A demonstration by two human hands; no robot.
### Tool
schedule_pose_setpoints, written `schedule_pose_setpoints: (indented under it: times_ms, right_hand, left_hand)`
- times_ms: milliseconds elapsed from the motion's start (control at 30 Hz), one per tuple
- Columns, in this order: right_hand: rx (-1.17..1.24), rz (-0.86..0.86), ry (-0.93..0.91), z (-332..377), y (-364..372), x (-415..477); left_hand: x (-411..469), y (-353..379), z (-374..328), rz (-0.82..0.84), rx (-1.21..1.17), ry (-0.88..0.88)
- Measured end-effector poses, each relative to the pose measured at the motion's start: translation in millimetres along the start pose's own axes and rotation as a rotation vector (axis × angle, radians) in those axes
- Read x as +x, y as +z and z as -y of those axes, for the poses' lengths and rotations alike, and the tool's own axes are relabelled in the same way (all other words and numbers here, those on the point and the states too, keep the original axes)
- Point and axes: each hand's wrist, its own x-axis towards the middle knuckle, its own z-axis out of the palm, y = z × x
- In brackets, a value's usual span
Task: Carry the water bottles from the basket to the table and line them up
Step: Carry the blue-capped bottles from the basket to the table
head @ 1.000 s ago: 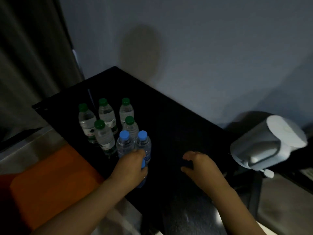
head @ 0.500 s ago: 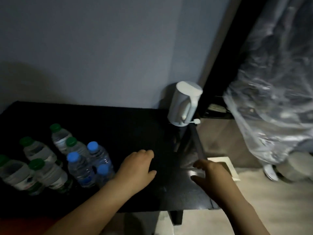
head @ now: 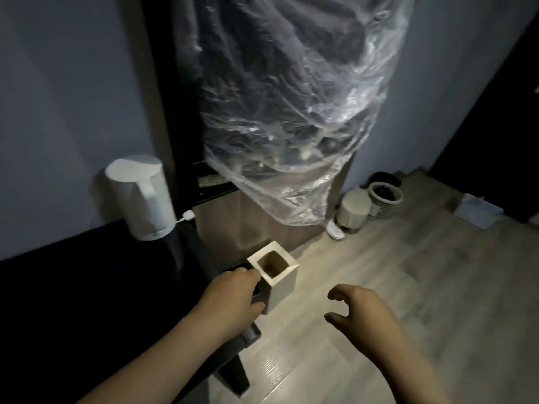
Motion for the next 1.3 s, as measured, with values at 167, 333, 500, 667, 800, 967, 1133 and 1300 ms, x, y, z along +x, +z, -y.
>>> schedule_pose_setpoints:
  times_ms: [167,333,500,667,800,967,1133,1300]
  right_hand:
    - [0.06,-0.049,0.178,-77,-29,-11]
    - [0.062,-0.106,0.316,-135,-57,-24]
    - [0.076,-0.168,0.46,-181,-77,-31]
    - [0.108,-0.217,0.576,-219,-93,-14]
    - [0.105,-0.253,0.646,-243,-114,21]
    - [0.111,-0.269,0.685,-268,-148,79]
    - [0.123,-0.274,0.73,-298,-164,125]
    - [0.14,-0.291,0.754,-341,-181,164]
  left_hand:
    - [52,14,-81,0.029,0.039,0.165]
    - [92,29,-154,0.065,0.055,0.332]
    - [132,44,-209,0.094,0.049,0.481]
    - [186,54,-256,0.126,0.038,0.592]
    - [241,51,-282,0.134,0.025,0.66]
    - [317,36,-309,0.125,0.03,0.707]
    - [381,37,-336,0.16,0.023,0.735]
    - [433,46,-374,0.185,0.021,0.765]
